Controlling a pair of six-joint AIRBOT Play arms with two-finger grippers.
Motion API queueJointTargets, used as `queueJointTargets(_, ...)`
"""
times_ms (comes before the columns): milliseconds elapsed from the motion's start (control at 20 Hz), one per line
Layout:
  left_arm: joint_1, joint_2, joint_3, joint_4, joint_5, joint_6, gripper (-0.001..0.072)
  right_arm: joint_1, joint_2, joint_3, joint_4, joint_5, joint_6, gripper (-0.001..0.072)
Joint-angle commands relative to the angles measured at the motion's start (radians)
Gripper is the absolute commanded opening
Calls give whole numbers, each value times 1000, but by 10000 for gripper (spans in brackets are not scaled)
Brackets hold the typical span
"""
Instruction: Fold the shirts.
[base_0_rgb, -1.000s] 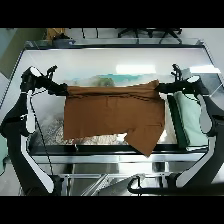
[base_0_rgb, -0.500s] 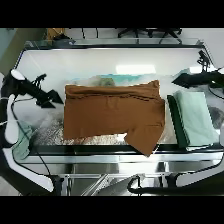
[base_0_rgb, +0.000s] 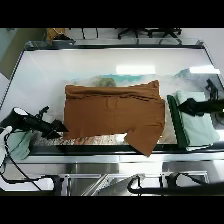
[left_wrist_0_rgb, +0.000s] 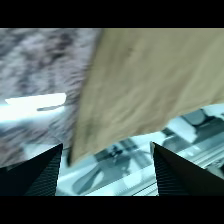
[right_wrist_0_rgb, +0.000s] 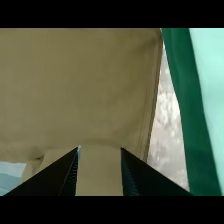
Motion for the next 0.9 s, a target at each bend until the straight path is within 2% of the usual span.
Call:
queueJointTargets(0, -29, 16, -103, -108, 163, 95, 627, -13, 81, -179, 0, -24, 44, 443)
queueJointTargets(50, -51, 14, -105, -105, 188, 95, 627, -13, 82, -210, -2, -24, 45, 442)
queueJointTargets(100, -75, 7, -94, -107, 194, 96, 578, -13, 82, -235, -14, -24, 48, 442)
queueJointTargets(150, -94, -2, -76, -106, 188, 96, 433, -13, 82, -256, -37, -24, 55, 442)
queueJointTargets(250, -124, -15, -32, -106, 159, 96, 65, -13, 82, -298, -75, -24, 76, 442)
queueJointTargets(300, -136, -16, -10, -105, 146, 96, 14, -13, 82, -320, -83, -25, 75, 443)
queueJointTargets(550, -135, -16, 27, -105, 121, 84, 14, -10, 74, -454, -50, -97, 58, 443)
queueJointTargets(700, -133, -16, 26, -105, 120, 84, 14, -8, 38, -524, 85, -141, -55, 442)
queueJointTargets(850, -134, -16, 27, -106, 121, 84, 14, 39, -37, -539, 130, -199, -96, 439)
